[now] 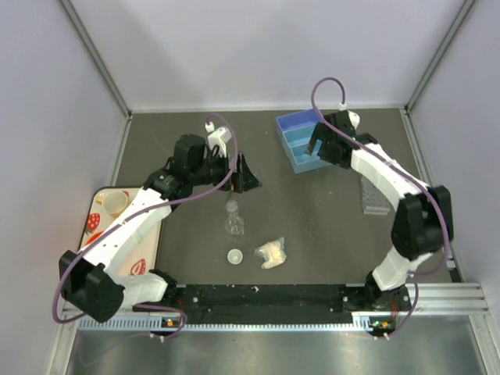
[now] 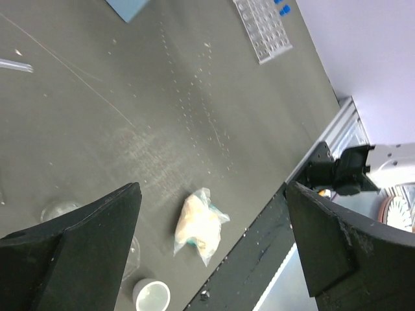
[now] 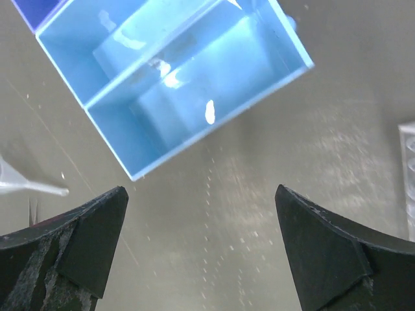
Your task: Organize the chemistry lab equipment
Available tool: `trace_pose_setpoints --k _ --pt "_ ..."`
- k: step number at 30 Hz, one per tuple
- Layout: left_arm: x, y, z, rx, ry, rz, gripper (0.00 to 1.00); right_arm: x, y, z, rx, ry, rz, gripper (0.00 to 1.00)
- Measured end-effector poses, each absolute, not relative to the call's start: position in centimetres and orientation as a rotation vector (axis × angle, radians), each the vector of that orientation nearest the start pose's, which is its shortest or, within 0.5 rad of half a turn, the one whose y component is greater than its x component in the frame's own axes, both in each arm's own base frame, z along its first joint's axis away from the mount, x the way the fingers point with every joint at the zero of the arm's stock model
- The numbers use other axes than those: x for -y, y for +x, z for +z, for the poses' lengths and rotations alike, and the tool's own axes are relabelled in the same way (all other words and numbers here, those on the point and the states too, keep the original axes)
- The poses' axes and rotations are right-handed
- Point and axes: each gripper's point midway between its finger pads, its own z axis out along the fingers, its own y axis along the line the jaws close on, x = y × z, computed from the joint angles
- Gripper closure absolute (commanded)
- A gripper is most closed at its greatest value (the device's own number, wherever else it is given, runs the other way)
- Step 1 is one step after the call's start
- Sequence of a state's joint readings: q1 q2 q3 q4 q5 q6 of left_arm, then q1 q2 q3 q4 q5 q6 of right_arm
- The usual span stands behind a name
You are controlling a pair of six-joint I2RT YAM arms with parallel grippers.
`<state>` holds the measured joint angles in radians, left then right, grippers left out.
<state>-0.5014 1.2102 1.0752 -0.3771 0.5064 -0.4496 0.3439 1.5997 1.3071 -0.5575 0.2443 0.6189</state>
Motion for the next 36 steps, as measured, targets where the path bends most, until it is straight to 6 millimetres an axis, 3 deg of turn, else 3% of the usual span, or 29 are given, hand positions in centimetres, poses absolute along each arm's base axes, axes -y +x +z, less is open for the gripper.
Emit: trace_pose_setpoints --k 10,15,20,26,32,36 --pt "23.7 29.4 24.8 -2.186 0.264 -1.055 0.01 -15.5 47.7 11.1 -2.396 0.479 0.162 0.09" --pt "22.9 30.2 24.2 -2.203 0.231 -1.053 0.01 -16.5 50.7 11.2 -2.365 0.490 0.181 0.11" --pt "22.4 30.5 23.8 -2.218 0.214 -1.062 0.01 -17.4 53.0 11.4 -2.340 0.499 0.199 0.20" --pt "22.3 30.4 23.7 -2.224 0.212 -1.078 0.01 -17.5 53.5 10.8 -2.351 0.504 0.189 0.30" --pt "22.0 29.6 22.5 -2.256 0.206 -1.094 0.01 -17.9 52.9 7.5 -2.431 0.508 0.185 0.40" --pt "21.9 29.0 22.0 -2.266 0.208 -1.104 0.01 -18.3 53.0 7.1 -2.433 0.508 0.206 0.60"
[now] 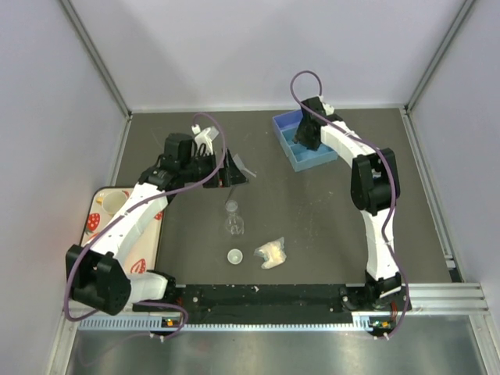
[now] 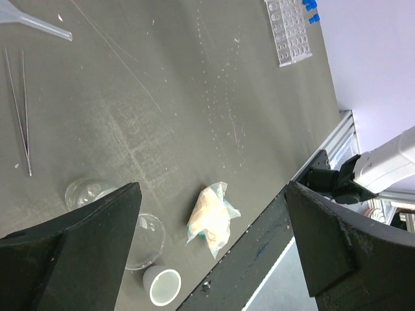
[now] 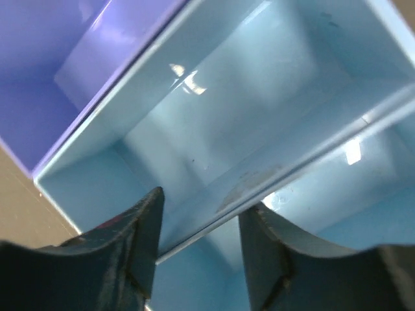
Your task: Organize the chemistry lab equipment
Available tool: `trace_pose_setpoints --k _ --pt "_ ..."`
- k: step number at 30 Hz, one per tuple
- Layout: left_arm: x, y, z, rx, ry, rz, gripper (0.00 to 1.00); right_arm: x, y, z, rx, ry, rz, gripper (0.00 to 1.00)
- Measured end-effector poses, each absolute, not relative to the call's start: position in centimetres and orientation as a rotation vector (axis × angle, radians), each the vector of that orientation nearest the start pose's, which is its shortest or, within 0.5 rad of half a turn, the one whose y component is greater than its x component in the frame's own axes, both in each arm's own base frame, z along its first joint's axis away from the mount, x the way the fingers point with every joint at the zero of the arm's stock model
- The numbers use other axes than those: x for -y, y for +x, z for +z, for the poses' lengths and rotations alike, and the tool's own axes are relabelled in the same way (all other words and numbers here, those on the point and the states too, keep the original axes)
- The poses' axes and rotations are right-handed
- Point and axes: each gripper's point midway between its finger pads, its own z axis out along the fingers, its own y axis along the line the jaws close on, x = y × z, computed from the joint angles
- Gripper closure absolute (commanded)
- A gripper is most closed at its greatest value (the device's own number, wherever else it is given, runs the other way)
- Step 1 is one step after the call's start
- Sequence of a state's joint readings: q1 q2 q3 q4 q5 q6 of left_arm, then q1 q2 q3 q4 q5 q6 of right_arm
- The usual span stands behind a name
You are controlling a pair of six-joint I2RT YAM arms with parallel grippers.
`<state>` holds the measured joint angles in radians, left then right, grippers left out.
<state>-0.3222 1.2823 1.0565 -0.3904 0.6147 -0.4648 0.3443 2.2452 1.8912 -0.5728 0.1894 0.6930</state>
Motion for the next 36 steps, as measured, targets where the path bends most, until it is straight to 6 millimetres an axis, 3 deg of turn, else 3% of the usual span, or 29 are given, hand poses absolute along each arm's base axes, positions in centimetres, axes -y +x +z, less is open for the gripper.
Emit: trace_pose_setpoints --k 8,16,21,32,36 --pt "21.6 27.7 21.6 -2.269 0.214 -1.113 0.01 -18.5 53.0 7.1 -2.442 0.465 0.218 1.00" --pt "21.4 26.6 21.3 -2.280 0.238 -1.120 0.01 -18.3 51.6 7.0 -2.434 0.342 0.184 1.00" --pt "21.2 25.4 21.5 -2.275 0.254 -1.131 0.01 -18.6 49.3 6.8 -2.433 0.327 0.145 1.00" --pt "20.3 21.9 23.7 -2.190 0.301 -1.156 0.01 -24.1 44.1 6.6 -2.429 0.383 0.166 1.00" --pt "20.0 20.7 23.6 -2.178 0.303 -1.163 0.01 -25.4 42.3 6.5 -2.415 0.451 0.186 1.00"
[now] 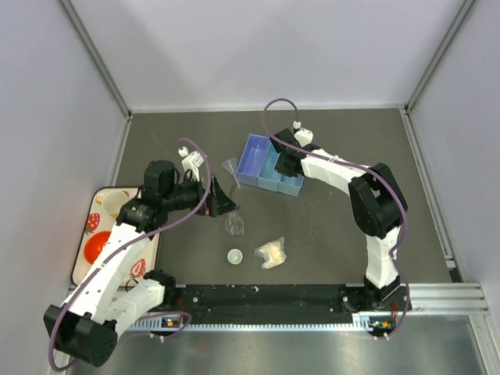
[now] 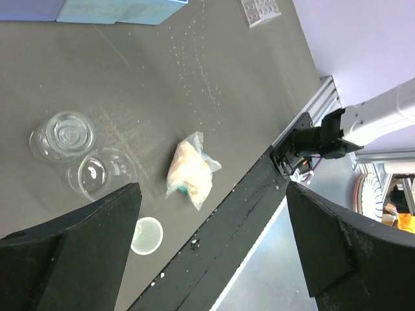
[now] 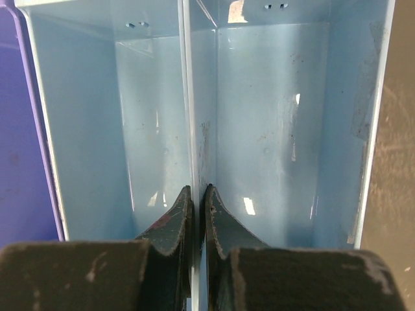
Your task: Organize the chemistry lab equipment
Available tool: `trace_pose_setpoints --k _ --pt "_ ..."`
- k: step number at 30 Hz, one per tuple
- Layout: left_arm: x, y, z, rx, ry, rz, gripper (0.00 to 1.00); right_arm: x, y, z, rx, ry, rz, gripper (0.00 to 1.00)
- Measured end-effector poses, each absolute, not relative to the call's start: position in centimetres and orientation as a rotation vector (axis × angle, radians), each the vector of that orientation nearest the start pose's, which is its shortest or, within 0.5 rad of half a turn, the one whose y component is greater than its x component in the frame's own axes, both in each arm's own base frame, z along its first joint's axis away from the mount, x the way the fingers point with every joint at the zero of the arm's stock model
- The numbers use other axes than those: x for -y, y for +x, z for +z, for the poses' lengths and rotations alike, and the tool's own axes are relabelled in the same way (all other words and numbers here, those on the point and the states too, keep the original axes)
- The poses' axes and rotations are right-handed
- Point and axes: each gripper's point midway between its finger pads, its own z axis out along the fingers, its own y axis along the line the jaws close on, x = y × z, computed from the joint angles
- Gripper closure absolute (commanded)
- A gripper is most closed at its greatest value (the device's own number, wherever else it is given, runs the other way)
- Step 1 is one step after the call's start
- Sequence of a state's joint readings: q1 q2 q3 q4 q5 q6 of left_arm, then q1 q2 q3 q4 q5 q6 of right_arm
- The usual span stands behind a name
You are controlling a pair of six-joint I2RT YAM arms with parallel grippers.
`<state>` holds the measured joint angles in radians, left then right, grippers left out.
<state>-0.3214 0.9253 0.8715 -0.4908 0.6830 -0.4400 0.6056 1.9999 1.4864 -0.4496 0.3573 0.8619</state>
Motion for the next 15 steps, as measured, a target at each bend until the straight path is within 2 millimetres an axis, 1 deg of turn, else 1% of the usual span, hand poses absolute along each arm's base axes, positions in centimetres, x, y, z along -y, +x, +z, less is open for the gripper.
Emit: trace_pose_setpoints --k 6,7,8,10,11,12,14,15 --pt "19.6 19.5 22.6 -2.190 0.294 -1.167 0.01 -25.6 39.7 6.6 -2.376 0.578 0.181 1.00" --pt "19.6 19.3 22.5 -2.189 0.294 -1.168 0.01 -25.6 39.3 6.5 -2.370 0.594 0.173 0.99" --pt "19.6 19.2 22.5 -2.188 0.294 -1.168 0.01 -25.5 39.0 6.5 -2.364 0.607 0.167 0.90" --pt "19.5 19.1 22.3 -2.189 0.293 -1.168 0.01 -25.5 38.5 6.6 -2.354 0.626 0.159 0.82" --pt "19.5 19.0 22.3 -2.189 0.293 -1.168 0.01 -25.5 38.4 6.5 -2.354 0.633 0.157 0.72" --pt "19.5 19.0 22.2 -2.192 0.292 -1.167 0.01 -25.5 38.3 6.5 -2.352 0.642 0.156 0.65" --pt "19.5 19.0 22.1 -2.194 0.291 -1.166 0.01 -25.4 38.0 6.3 -2.361 0.653 0.149 0.59" --pt "19.5 19.0 22.1 -2.195 0.291 -1.166 0.01 -25.1 37.7 6.0 -2.373 0.646 0.132 0.59"
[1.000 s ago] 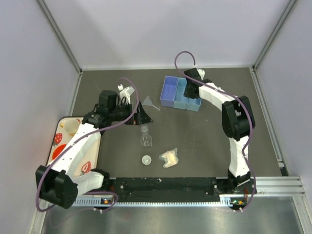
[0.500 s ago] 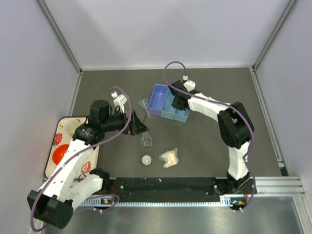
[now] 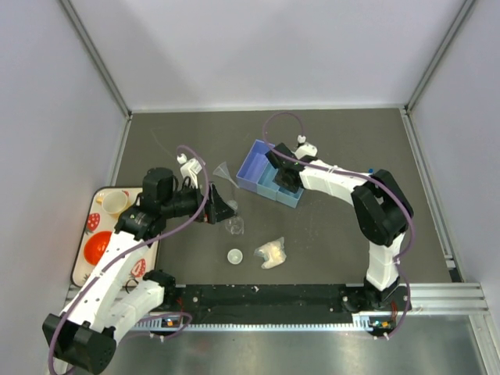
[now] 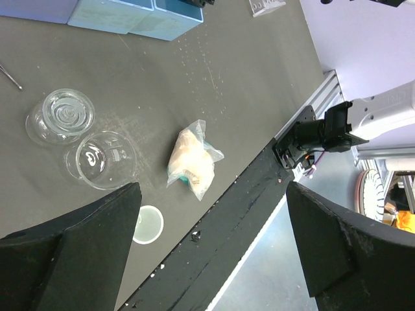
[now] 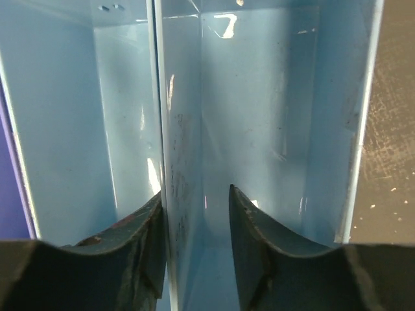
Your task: Organize the chemistry lab equipment
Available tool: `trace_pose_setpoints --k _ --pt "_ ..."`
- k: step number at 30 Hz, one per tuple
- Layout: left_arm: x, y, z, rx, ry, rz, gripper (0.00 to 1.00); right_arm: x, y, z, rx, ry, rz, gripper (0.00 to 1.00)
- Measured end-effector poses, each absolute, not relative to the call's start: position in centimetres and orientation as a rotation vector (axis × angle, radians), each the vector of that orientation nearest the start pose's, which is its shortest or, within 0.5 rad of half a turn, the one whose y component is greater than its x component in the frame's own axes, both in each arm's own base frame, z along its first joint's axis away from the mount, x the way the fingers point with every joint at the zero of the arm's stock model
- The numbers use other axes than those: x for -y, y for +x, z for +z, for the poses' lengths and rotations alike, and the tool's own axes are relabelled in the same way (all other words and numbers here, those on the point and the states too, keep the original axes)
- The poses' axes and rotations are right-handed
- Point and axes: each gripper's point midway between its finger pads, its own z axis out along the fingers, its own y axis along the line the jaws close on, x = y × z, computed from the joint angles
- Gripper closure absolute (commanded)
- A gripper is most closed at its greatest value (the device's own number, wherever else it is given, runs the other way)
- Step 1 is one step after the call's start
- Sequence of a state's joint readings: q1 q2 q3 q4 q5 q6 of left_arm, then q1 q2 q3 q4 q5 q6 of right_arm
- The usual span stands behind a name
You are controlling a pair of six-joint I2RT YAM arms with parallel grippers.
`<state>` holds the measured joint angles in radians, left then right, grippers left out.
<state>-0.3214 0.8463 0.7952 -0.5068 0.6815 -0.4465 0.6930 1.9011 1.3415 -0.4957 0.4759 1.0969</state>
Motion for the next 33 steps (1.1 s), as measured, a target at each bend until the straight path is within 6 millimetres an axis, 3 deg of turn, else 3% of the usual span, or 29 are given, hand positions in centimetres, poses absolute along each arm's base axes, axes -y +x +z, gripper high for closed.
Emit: trace_pose_setpoints --k 4,7,13,16,20,26,33 --pt "19.4 19.0 22.0 -2.200 0.288 -1.163 0.01 -24.4 37.1 5.6 -2.394 0.603 0.081 0.56" --pt "19.4 19.2 21.8 -2.209 0.284 -1.156 0.01 -23.7 36.9 6.6 -2.380 0.548 0.038 0.55" --pt "19.0 19.8 21.1 -2.237 0.266 -1.104 0.01 -22.6 36.9 13.2 -2.249 0.410 0.016 0.51" --pt "18.4 20.5 21.3 -2.239 0.238 -1.037 0.01 -23.2 36.3 16.7 -2.207 0.296 0.050 0.50" --pt "16.2 22.5 22.5 -2.222 0.134 -0.840 0.01 -25.4 35.4 18.9 -2.225 0.098 0.158 0.49" --pt "11.3 25.4 24.7 -2.162 -0.069 -0.497 0.01 -30.3 32.3 18.5 -2.320 -0.293 0.411 0.42" --pt "6.9 26.3 22.5 -2.192 -0.249 -0.257 0.01 -37.9 29.0 19.0 -2.299 -0.652 0.659 0.36"
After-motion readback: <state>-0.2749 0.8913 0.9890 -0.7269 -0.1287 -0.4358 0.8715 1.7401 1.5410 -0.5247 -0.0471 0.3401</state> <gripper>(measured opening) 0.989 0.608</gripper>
